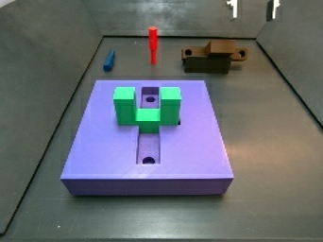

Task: Pick up the brown object. Move up. Place the brown object on the fixture. Regrasp the brown object. Move to above the board. Insert the brown object.
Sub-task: Regrasp the brown object.

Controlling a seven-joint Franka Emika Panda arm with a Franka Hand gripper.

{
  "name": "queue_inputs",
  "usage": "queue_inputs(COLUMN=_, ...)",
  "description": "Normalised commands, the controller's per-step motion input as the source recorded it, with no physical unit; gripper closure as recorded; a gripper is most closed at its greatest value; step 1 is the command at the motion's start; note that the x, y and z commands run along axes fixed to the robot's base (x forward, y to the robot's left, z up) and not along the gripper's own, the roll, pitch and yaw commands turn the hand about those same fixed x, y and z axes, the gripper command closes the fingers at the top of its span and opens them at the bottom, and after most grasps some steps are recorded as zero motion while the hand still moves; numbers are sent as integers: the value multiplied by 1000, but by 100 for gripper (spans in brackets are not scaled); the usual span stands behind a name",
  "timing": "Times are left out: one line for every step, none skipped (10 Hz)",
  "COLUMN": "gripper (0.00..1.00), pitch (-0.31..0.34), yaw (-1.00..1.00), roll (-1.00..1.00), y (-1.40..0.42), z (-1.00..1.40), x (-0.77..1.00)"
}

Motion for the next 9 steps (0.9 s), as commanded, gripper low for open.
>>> queue_inputs(gripper=0, pitch=-134, yaw=54, roll=1000, y=-69, z=0, x=0)
queue_inputs(gripper=0, pitch=-106, yaw=89, roll=1000, y=-46, z=14, x=0)
queue_inputs(gripper=0, pitch=-120, yaw=109, roll=1000, y=-37, z=14, x=29)
queue_inputs(gripper=0, pitch=-114, yaw=169, roll=1000, y=-34, z=31, x=66)
queue_inputs(gripper=0, pitch=-86, yaw=229, roll=1000, y=0, z=51, x=117)
queue_inputs(gripper=0, pitch=-20, yaw=209, roll=1000, y=0, z=34, x=66)
queue_inputs(gripper=0, pitch=0, yaw=163, roll=1000, y=-6, z=14, x=6)
queue_inputs(gripper=0, pitch=6, yaw=66, roll=1000, y=0, z=0, x=0)
queue_inputs(gripper=0, pitch=177, yaw=-6, roll=1000, y=0, z=66, x=-154)
